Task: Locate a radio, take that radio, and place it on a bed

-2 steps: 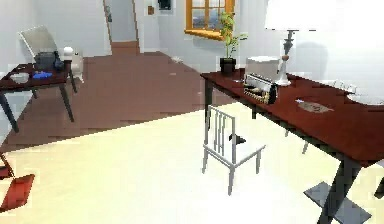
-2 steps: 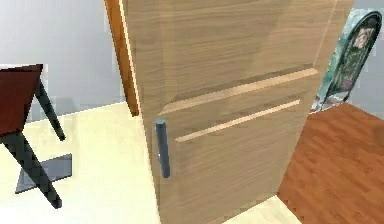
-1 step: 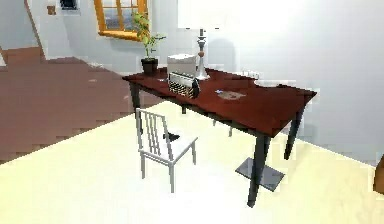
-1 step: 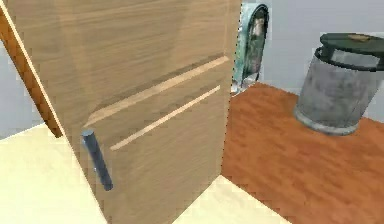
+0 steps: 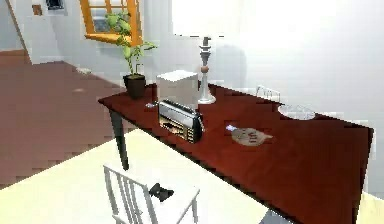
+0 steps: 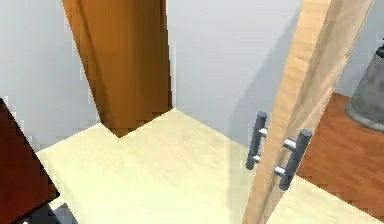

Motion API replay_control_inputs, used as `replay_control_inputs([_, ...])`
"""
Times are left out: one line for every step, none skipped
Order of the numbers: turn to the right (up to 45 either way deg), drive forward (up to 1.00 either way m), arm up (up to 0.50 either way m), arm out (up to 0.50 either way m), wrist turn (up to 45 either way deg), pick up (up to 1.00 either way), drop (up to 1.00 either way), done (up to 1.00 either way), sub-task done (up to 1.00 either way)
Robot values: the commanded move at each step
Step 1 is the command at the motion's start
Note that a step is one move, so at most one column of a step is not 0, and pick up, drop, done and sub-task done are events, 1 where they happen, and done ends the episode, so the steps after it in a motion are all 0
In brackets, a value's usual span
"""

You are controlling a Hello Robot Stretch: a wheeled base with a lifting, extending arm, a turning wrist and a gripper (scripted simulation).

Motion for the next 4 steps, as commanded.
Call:
replay_control_inputs([-45.0,0.00,0.00,0.00,0.0,0.00,0.00,0.00,0.00])
replay_control_inputs([-42.0,0.00,0.00,0.00,0.0,0.00,0.00,0.00,0.00])
replay_control_inputs([42.0,0.00,0.00,0.00,0.0,0.00,0.00,0.00,0.00])
replay_control_inputs([0.0,1.00,0.00,0.00,0.0,0.00,0.00,0.00,0.00])
